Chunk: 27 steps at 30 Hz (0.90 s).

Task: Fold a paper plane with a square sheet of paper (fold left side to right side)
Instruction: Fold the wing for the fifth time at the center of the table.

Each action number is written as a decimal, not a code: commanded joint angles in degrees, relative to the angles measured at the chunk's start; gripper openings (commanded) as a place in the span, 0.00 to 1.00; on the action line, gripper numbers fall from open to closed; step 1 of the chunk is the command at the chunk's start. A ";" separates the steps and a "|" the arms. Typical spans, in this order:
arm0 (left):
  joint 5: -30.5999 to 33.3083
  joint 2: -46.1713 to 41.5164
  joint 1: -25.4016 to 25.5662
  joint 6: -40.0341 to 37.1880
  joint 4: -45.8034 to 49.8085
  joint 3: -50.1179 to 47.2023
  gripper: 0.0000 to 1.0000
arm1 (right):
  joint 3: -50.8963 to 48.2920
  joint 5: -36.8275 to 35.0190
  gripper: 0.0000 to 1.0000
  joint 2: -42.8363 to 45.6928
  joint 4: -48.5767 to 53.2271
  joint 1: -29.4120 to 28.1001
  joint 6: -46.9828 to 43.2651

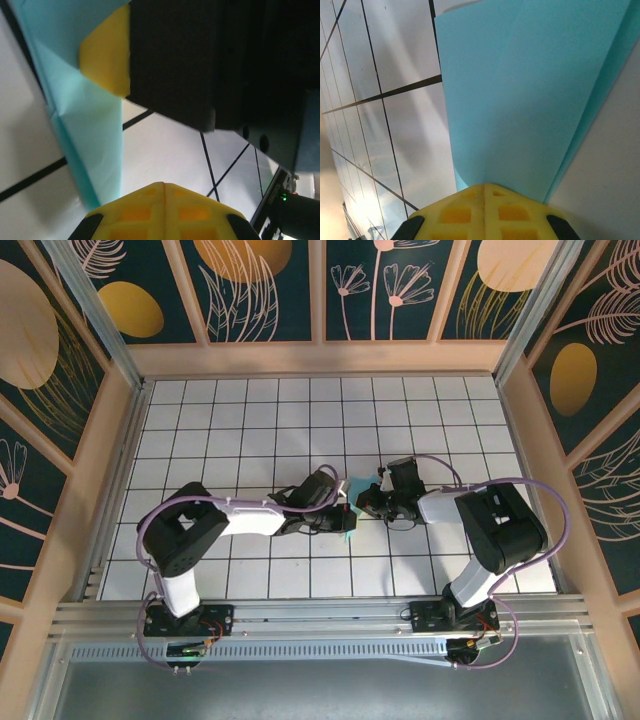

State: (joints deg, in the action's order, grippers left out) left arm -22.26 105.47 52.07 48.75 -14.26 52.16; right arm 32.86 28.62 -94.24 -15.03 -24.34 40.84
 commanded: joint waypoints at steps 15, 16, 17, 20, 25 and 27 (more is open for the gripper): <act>2.20 4.78 -0.05 -1.66 3.10 -1.78 0.00 | 2.21 -0.94 0.00 2.76 9.03 -0.14 -0.94; 2.45 4.92 -0.11 -1.62 3.18 -2.26 0.00 | 2.74 -0.81 0.00 3.12 9.20 -0.12 -0.95; 2.66 5.07 -0.11 -1.64 3.40 -2.53 0.00 | 3.35 -0.61 0.00 3.34 9.43 -0.15 -1.04; 2.77 5.42 -0.05 -1.56 3.22 -3.33 0.00 | 5.37 -0.87 0.00 3.93 10.38 -0.01 -1.71; 2.86 5.53 0.04 -1.24 2.60 -4.16 0.00 | 6.99 -2.34 0.00 3.63 10.13 1.14 -2.51; 2.83 5.52 0.00 -1.21 2.48 -4.08 0.00 | 7.43 -2.43 0.00 2.44 10.28 1.76 -3.01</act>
State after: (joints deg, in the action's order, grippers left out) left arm -21.65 109.01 52.07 47.18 -16.82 50.24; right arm 38.96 27.88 -91.66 -6.15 -23.51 39.35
